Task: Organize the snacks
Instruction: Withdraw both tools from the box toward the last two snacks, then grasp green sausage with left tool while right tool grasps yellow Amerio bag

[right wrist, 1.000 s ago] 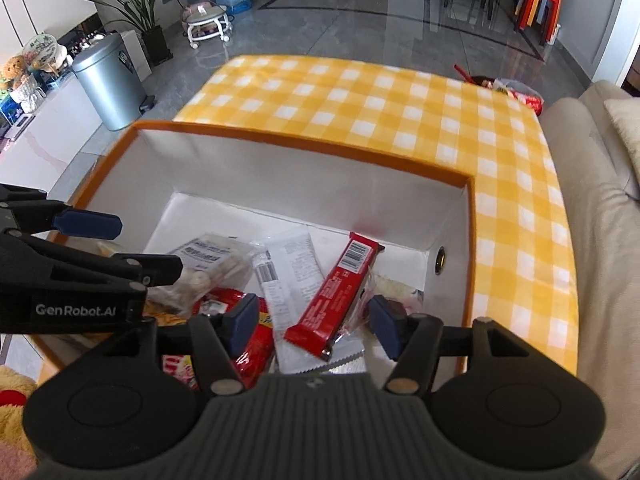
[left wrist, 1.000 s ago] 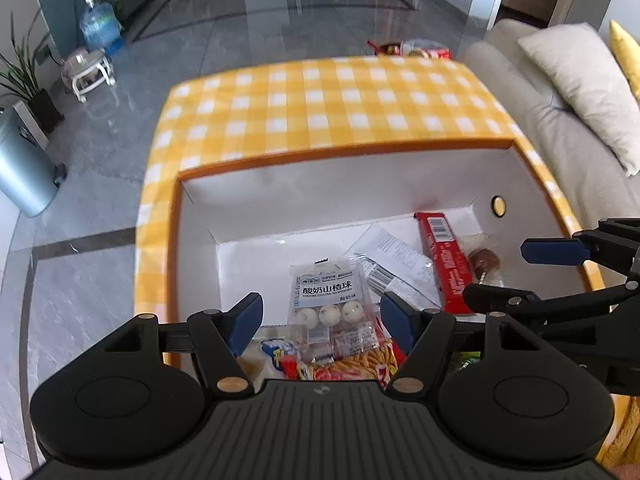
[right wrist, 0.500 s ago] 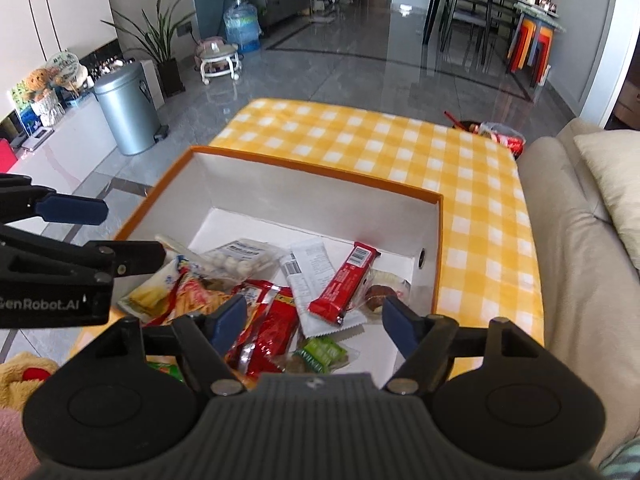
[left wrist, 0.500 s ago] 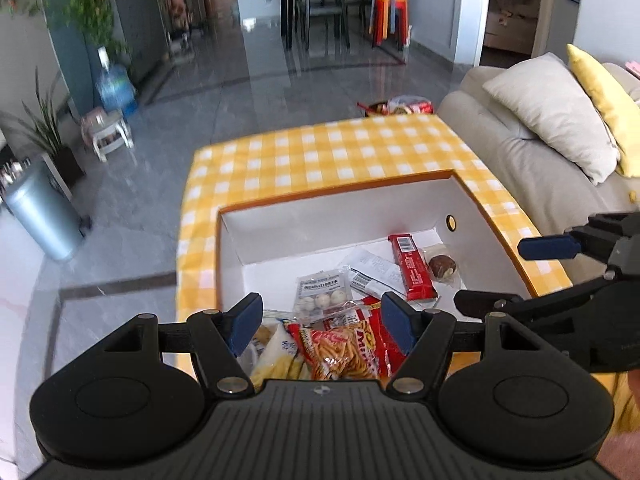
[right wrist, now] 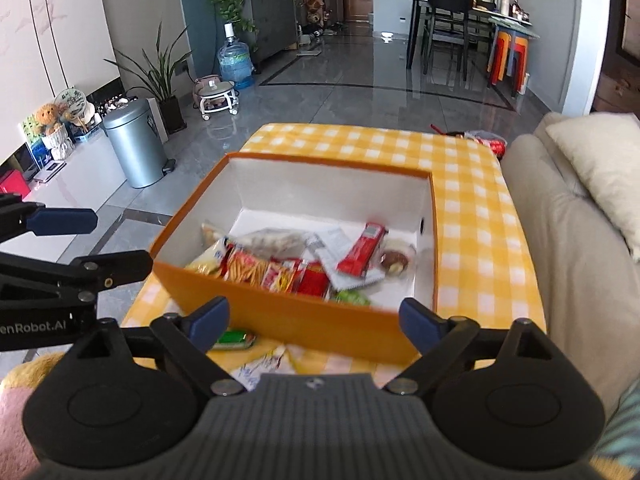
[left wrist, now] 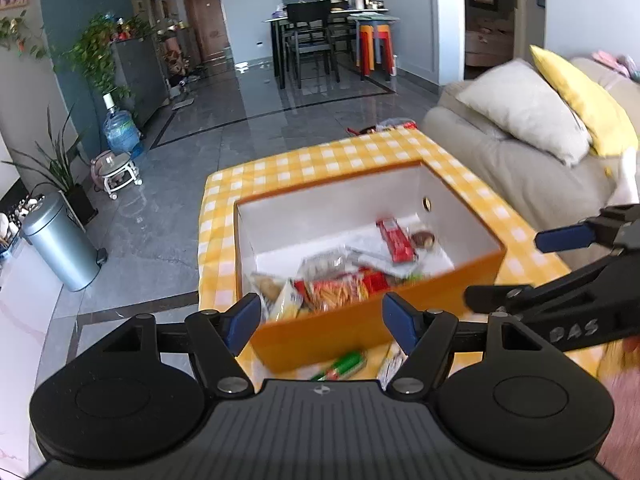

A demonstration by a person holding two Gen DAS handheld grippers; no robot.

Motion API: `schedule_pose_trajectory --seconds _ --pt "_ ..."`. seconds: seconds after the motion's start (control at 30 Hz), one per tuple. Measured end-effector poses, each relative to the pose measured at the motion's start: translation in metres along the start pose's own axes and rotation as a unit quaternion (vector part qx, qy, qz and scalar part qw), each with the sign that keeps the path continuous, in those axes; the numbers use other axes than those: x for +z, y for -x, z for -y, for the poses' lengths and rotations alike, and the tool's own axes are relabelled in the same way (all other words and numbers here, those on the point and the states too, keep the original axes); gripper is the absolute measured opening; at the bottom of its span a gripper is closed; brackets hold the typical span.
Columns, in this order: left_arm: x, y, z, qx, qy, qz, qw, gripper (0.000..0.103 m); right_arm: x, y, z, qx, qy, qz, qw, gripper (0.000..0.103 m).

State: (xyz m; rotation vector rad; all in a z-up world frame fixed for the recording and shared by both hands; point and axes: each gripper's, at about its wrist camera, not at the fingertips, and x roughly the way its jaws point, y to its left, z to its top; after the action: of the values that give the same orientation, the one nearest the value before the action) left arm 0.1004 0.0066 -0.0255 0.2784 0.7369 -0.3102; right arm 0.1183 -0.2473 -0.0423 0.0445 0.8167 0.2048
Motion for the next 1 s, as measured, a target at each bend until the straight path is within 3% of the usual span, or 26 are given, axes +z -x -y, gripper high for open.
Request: schedule_pose_trajectory --seconds 0.3,0.47,0.67,0.7,0.83,1.0 --pt "-0.051 -0.015 -0.011 -0.031 -0.026 -0.032 0.9987 0.081 -0.079 0.001 -0.002 0.001 -0.071 -0.009 0.997 0.092" --pt "-0.065 -0.032 -0.011 -0.059 -0.055 -0.046 0.9957 0.08 -0.111 -0.016 -0.003 -0.001 -0.113 -0.04 0.993 0.092" --pt "-0.073 -0.065 -0.007 -0.068 -0.115 -0.078 0.988 0.076 -0.12 -0.046 -0.007 0.013 -0.131 -0.072 0.989 0.09" --pt "-0.073 -0.071 -0.008 -0.069 -0.122 -0.083 0.9866 0.071 -0.121 -0.05 -0.009 0.017 -0.133 -0.077 0.988 0.086" --pt "-0.076 -0.094 -0.013 -0.085 -0.142 -0.102 0.981 0.066 -0.122 -0.072 -0.019 0.024 -0.122 -0.098 0.987 0.07" --pt "-0.076 -0.122 -0.021 -0.099 -0.147 -0.122 0.9765 0.065 -0.12 -0.095 -0.033 0.032 -0.099 -0.11 0.988 0.07"
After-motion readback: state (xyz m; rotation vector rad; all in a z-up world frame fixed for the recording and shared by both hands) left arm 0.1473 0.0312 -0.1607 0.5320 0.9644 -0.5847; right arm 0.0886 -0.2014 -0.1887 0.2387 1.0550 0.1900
